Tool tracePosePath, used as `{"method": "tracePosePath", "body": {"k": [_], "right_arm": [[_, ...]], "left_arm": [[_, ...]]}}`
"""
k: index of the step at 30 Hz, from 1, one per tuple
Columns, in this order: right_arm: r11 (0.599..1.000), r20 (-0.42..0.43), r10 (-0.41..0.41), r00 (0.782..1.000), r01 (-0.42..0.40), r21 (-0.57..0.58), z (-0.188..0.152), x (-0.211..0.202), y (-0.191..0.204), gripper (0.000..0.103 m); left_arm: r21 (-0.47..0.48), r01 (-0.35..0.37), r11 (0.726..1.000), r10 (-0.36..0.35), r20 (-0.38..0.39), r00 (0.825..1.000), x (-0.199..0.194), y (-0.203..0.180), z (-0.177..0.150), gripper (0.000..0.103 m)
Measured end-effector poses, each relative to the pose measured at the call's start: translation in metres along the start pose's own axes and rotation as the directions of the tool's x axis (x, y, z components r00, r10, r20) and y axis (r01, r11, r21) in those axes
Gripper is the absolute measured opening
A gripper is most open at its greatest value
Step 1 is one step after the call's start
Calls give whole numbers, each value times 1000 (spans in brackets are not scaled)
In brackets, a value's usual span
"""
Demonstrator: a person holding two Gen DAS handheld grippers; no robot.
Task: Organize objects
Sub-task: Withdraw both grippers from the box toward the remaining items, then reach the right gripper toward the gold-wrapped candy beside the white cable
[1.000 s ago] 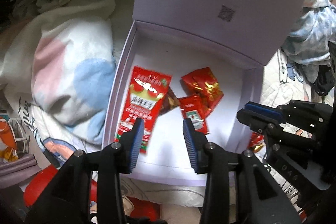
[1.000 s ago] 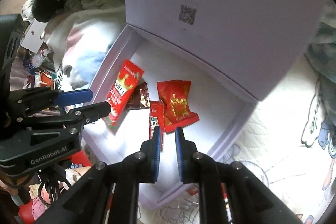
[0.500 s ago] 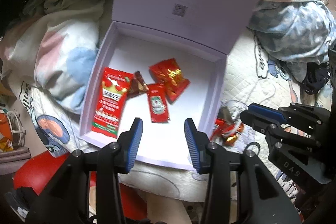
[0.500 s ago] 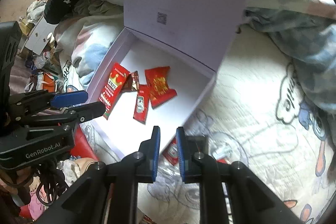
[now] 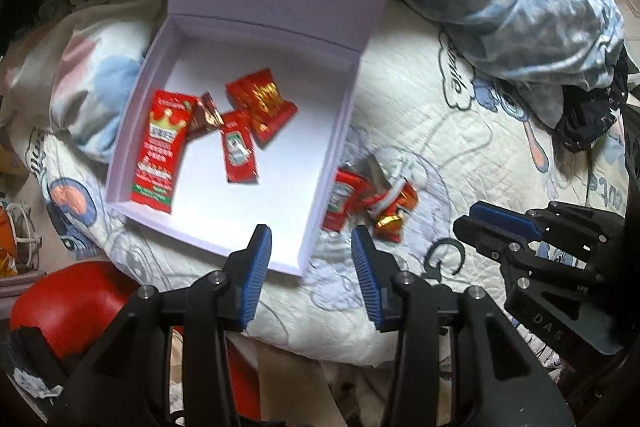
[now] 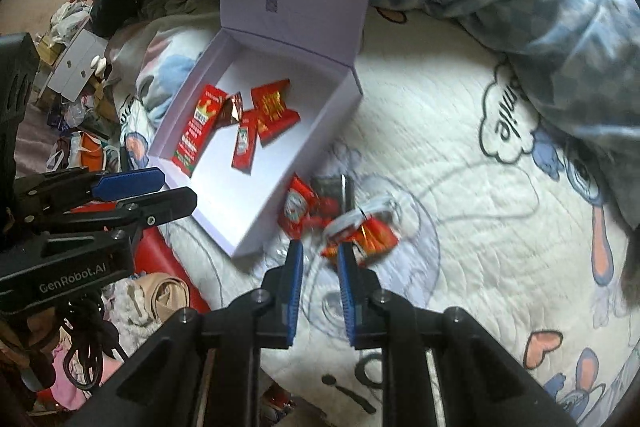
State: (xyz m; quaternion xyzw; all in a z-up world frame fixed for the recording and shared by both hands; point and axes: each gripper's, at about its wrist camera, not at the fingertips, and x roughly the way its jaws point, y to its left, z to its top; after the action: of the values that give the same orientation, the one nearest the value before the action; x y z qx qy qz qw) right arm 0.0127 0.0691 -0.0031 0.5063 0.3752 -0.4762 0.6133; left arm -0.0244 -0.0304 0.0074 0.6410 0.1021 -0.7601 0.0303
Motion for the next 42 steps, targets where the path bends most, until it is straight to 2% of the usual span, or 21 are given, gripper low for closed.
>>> {"method": "tracePosePath", "body": {"k": [5, 8, 10, 12, 17, 23, 31, 37, 42], "right_arm": [[1000, -15, -3, 1000, 2, -2, -19, 1, -10, 22], [1000, -25, -4, 1000, 4, -6, -28, 3, -16, 31], [1000, -28, -4, 1000, 3, -8, -33, 5, -19, 45], [1000, -32, 0, 999, -1, -10, -38, 8, -23, 51], [1000, -55, 7, 998, -8, -9, -47, 21, -30, 51], [1000, -46, 23, 999, -23, 5, -48, 37, -34, 51], [994, -29, 75, 997, -72, 84, -36, 66, -43, 51], [983, -17, 100, 995, -96, 155, -23, 91, -54, 51], [983, -14, 109, 994, -105, 154, -13, 107, -55, 51]], "left_arm": [[-16, 12, 1000, -12, -2, 1000, 6, -12, -17, 49], [-41, 28, 999, -28, -14, 1000, 13, -17, -27, 49], [-58, 42, 997, -44, -20, 999, 18, -19, -33, 49], [-72, 53, 996, -54, -20, 998, 23, -22, -39, 49], [-109, 59, 992, -61, -20, 998, 35, -23, -53, 54], [-135, 53, 989, -51, 12, 999, 45, -19, -62, 54], [-182, 42, 982, -30, 67, 997, 64, -10, -72, 54], [-250, 91, 964, -67, 103, 992, 83, -3, -81, 54], [-260, 107, 960, -78, 118, 990, 97, -2, -81, 54]]}}
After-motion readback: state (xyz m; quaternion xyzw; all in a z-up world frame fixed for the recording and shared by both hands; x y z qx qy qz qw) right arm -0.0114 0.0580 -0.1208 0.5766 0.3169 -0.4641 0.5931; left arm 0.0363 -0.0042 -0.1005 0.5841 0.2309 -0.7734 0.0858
